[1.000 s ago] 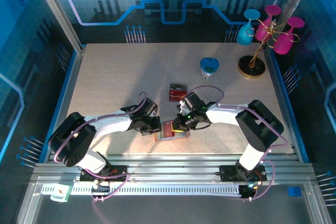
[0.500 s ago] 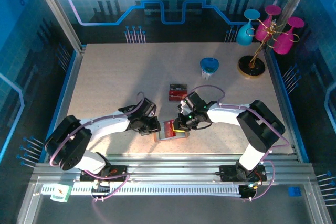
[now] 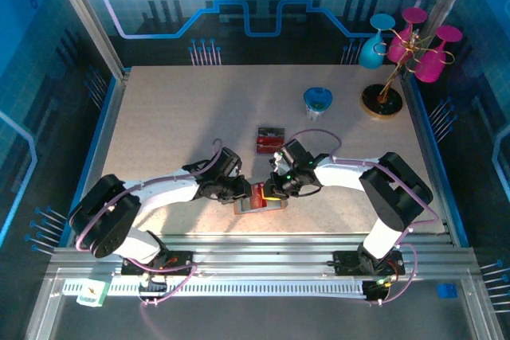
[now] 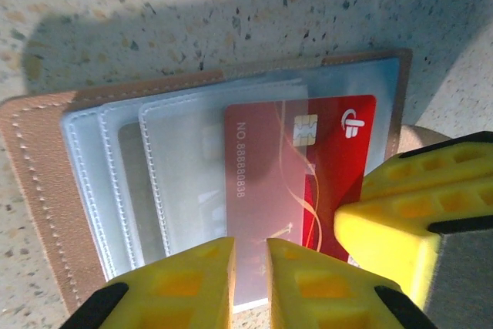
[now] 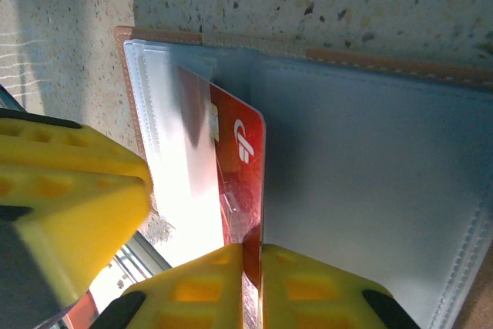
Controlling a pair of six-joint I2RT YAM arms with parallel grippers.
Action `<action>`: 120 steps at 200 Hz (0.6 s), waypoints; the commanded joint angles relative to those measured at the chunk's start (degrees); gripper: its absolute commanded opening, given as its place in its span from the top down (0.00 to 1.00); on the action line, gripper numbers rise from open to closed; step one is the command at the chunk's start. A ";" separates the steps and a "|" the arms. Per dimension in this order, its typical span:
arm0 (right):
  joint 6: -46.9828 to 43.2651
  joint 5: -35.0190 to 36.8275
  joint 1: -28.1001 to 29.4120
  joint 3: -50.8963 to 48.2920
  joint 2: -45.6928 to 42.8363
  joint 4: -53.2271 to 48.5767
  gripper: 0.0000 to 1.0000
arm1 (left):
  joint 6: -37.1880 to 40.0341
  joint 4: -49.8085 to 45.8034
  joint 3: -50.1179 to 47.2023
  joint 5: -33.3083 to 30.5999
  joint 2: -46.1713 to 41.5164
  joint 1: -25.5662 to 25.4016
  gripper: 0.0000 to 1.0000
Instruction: Take the credit cards out of the card holder
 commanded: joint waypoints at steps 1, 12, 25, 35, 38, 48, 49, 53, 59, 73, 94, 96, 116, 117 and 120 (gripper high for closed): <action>-0.76 -0.53 -0.03 -0.20 -0.48 -1.07 0.88 | -1.33 1.34 -0.24 0.80 1.69 -0.42 0.82; -0.70 -0.50 -0.07 -0.20 -0.49 -1.13 0.88 | -1.48 1.20 -0.71 0.31 1.82 -0.46 0.82; -0.86 -0.38 -0.03 -0.07 -0.58 -1.40 0.88 | -1.26 0.45 -1.10 -0.42 1.75 -0.45 0.82; -1.05 -0.15 -0.11 0.10 -0.75 -1.72 0.88 | -0.98 -0.46 -1.30 -1.07 1.56 -0.45 0.82; -1.09 -0.11 -0.09 0.11 -0.83 -1.86 0.88 | -0.82 -0.78 -1.35 -1.33 1.49 -0.40 0.82; -1.35 0.23 -0.17 0.06 -1.08 -2.26 0.88 | -0.40 -1.82 -1.32 -1.89 1.32 -0.44 0.82; -1.38 0.24 -0.19 0.10 -1.09 -2.31 0.88 | -0.35 -1.92 -1.34 -1.96 1.29 -0.45 0.82; -1.48 0.32 -0.26 0.16 -1.17 -2.43 0.88 | -0.30 -2.16 -1.43 -2.09 1.32 -0.43 0.82; -1.57 0.41 -0.36 0.15 -1.24 -2.61 0.88 | -0.16 -2.28 -1.52 -2.20 1.31 -0.43 0.82; -1.92 0.51 -0.50 0.31 -1.54 -3.08 0.89 | -0.13 -2.37 -1.74 -2.12 1.49 -0.42 0.82; -2.36 0.91 -0.90 0.32 -2.23 -4.01 0.90 | -0.30 -2.11 -2.23 -2.09 1.73 -0.32 0.82; -2.43 0.94 -0.97 0.28 -2.31 -4.07 0.90 | -0.30 -2.06 -2.24 -2.07 1.72 -0.34 0.82; -2.93 1.43 -1.33 0.22 -3.12 -5.11 0.90 | -0.30 -2.11 -2.42 -2.03 1.81 -0.36 0.82; -2.96 1.50 -1.34 0.18 -3.17 -5.14 0.90 | -0.30 -2.11 -2.42 -2.03 1.85 -0.37 0.82; -3.05 1.57 -1.44 0.15 -3.27 -5.32 0.90 | -0.32 -2.11 -2.42 -2.07 1.85 -0.37 0.82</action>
